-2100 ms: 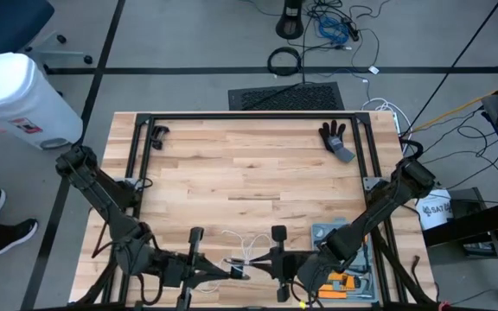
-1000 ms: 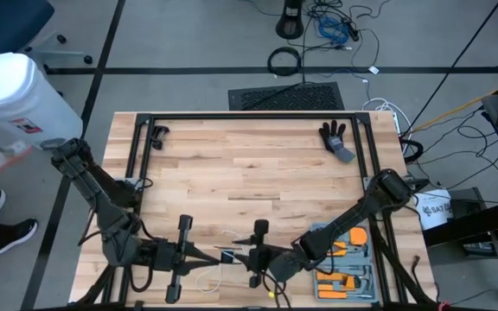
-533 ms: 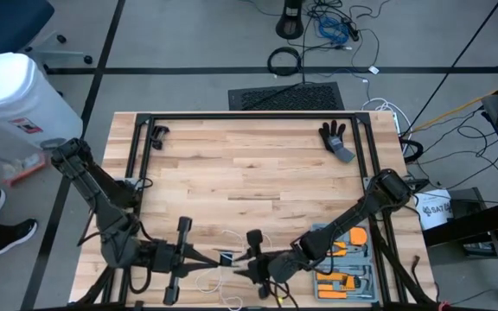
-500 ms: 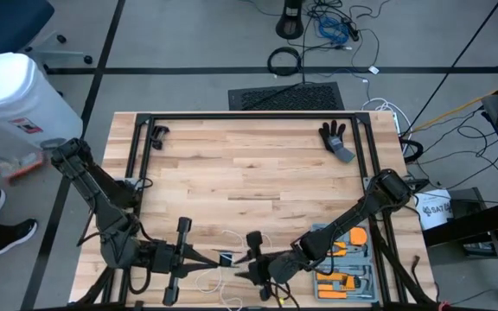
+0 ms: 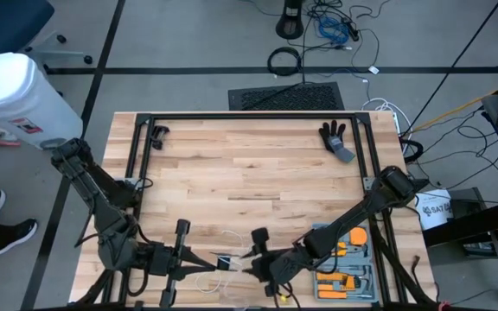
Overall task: Coil cords
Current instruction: Coil the white cable wire onto the spool
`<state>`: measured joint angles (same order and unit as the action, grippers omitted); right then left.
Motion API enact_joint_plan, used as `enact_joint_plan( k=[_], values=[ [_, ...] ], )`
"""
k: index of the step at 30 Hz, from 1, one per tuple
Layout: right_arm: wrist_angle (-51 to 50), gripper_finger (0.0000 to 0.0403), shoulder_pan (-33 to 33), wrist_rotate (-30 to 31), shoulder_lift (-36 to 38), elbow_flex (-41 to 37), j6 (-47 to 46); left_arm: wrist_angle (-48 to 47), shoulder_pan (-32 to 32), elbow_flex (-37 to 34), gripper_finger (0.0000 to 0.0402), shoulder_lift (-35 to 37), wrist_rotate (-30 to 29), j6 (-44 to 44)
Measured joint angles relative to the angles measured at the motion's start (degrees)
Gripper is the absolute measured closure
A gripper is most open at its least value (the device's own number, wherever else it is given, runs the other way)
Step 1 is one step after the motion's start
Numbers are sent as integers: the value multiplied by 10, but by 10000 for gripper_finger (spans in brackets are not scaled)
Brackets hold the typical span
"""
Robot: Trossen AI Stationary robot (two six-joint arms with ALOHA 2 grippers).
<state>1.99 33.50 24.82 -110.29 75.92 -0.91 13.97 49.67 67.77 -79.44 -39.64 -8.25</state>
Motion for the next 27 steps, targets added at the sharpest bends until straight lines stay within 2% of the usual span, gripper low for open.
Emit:
enact_joint_plan(
  k=[5,10,16,18,24,27],
  values=[
    [-25,241,11,18,20,0,-3,-1,0,0,400,0,0,0],
    [-35,241,12,-60,27,0,-6,-6,0,0,400,0,0,0],
    [-139,241,11,-13,30,0,-41,-11,0,0,400,0,0,2],
    [-126,241,11,-11,30,0,-40,-12,0,0,400,0,0,2],
    [14,251,3,-7,13,0,10,-12,0,0,400,0,0,3],
    [43,258,-1,26,5,0,12,-12,0,0,400,0,0,3]
  ],
)
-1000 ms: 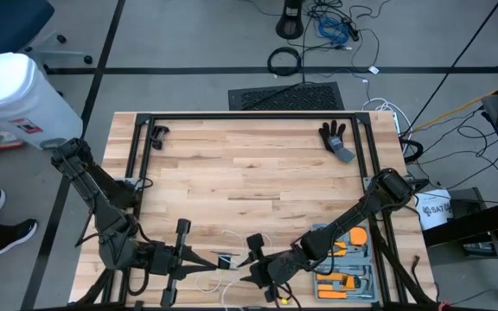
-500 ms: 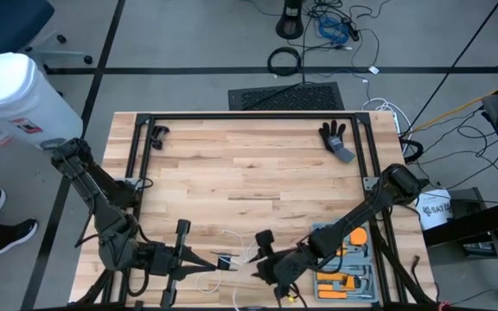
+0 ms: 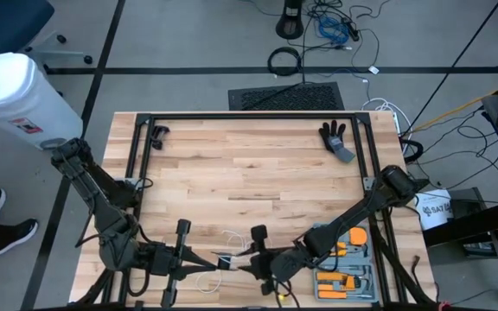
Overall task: Coil cords
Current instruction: Coil the white cable wire onto the spool
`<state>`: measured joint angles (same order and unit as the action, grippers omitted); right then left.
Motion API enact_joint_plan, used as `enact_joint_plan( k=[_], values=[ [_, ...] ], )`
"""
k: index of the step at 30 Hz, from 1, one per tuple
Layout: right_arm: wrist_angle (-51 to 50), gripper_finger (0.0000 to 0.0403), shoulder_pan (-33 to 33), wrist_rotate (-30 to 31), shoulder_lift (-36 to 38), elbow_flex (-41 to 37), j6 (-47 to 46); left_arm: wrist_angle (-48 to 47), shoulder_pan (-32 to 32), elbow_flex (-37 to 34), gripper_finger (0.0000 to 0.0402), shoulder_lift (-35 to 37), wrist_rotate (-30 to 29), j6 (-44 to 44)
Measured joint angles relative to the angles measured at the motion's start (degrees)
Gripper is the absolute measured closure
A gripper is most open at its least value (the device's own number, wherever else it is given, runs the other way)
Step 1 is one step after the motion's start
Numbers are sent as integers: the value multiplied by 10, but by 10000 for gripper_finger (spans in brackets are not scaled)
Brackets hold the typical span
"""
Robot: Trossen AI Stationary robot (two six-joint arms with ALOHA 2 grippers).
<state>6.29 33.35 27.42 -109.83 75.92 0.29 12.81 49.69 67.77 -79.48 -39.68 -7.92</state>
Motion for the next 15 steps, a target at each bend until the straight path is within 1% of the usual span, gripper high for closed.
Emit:
enact_joint_plan(
  k=[2,8,13,15],
  values=[
    [13,263,-1,24,-6,0,0,0,0,0,400,0,0,0],
    [76,266,-5,21,-35,0,24,0,-1,0,400,0,0,1],
    [78,266,-11,93,-42,0,35,0,0,0,400,0,0,1],
    [96,266,-13,92,-42,0,54,-1,0,0,400,0,0,1]
  ],
)
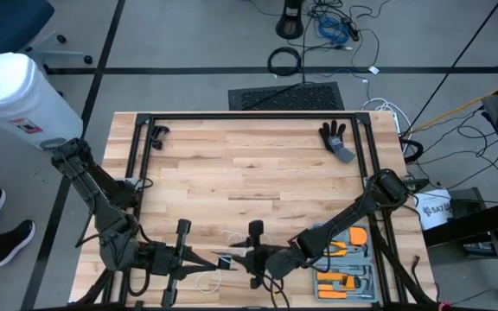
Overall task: Coil cords
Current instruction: Coil the white cable wire onto the spool
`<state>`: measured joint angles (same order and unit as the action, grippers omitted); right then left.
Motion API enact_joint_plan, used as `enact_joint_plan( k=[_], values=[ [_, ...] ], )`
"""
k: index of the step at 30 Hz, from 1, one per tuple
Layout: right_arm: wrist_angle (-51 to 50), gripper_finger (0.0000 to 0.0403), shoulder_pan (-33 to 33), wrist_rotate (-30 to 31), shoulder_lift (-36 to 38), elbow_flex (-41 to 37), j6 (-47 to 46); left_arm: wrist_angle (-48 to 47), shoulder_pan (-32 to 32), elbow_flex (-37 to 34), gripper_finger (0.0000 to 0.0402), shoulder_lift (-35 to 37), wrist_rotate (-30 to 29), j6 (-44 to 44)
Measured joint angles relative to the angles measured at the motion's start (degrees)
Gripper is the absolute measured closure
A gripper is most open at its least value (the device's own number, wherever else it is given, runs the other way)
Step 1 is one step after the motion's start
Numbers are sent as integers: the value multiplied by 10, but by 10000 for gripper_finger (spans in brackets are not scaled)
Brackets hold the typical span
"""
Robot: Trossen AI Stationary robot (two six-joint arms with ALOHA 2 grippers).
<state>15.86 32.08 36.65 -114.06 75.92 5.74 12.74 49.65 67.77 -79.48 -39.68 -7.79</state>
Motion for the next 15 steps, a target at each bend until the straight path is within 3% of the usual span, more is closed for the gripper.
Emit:
enact_joint_plan(
  k=[9,15],
  values=[
    [6,266,-19,-94,0,0,-4,0,0,0,400,0,2,0],
    [11,267,-24,-99,0,0,-6,0,0,0,400,0,3,1]
  ],
)
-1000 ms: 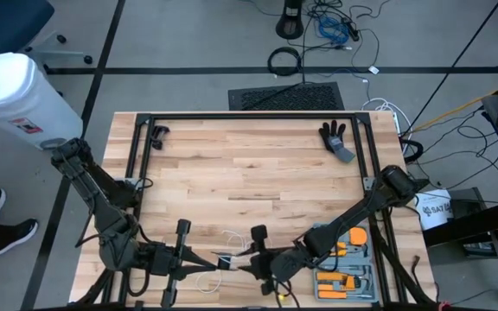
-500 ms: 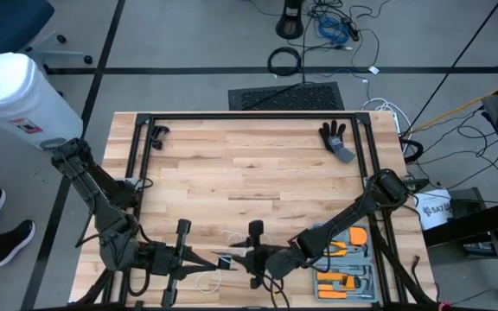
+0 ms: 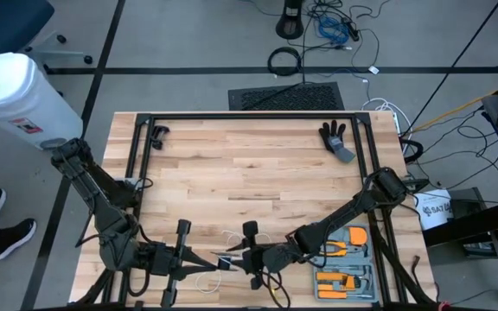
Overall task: Coil cords
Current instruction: Coil the white cable wire onto the spool
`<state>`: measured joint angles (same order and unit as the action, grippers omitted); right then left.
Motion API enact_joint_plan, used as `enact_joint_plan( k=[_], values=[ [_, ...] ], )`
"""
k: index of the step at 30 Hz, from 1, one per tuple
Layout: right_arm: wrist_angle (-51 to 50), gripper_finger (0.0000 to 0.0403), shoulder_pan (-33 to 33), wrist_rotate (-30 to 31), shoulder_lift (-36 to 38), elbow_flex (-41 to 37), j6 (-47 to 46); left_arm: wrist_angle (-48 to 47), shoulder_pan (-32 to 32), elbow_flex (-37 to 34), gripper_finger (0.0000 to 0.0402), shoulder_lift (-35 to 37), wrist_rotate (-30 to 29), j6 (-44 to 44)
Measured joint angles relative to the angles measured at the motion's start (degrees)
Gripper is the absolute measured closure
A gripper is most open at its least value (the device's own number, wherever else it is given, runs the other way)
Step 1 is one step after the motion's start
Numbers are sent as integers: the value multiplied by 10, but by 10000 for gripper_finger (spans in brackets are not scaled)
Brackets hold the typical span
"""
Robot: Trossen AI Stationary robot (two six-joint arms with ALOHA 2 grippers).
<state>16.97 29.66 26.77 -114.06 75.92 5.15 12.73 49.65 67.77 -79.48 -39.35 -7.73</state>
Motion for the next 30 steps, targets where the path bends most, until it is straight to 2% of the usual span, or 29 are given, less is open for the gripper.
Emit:
enact_joint_plan(
  k=[6,15,22,27,30],
  values=[
    [-4,296,-6,3,0,0,-1,0,0,0,400,0,1,0],
    [-34,397,-10,-16,0,0,-6,0,0,0,400,0,1,0],
    [-70,401,-12,-16,0,0,-25,15,0,0,400,0,1,-17],
    [-157,402,-2,-16,0,0,-65,66,8,0,400,4,0,-77],
    [-204,402,3,-13,0,0,-88,67,10,4,400,13,-8,-82]
  ],
)
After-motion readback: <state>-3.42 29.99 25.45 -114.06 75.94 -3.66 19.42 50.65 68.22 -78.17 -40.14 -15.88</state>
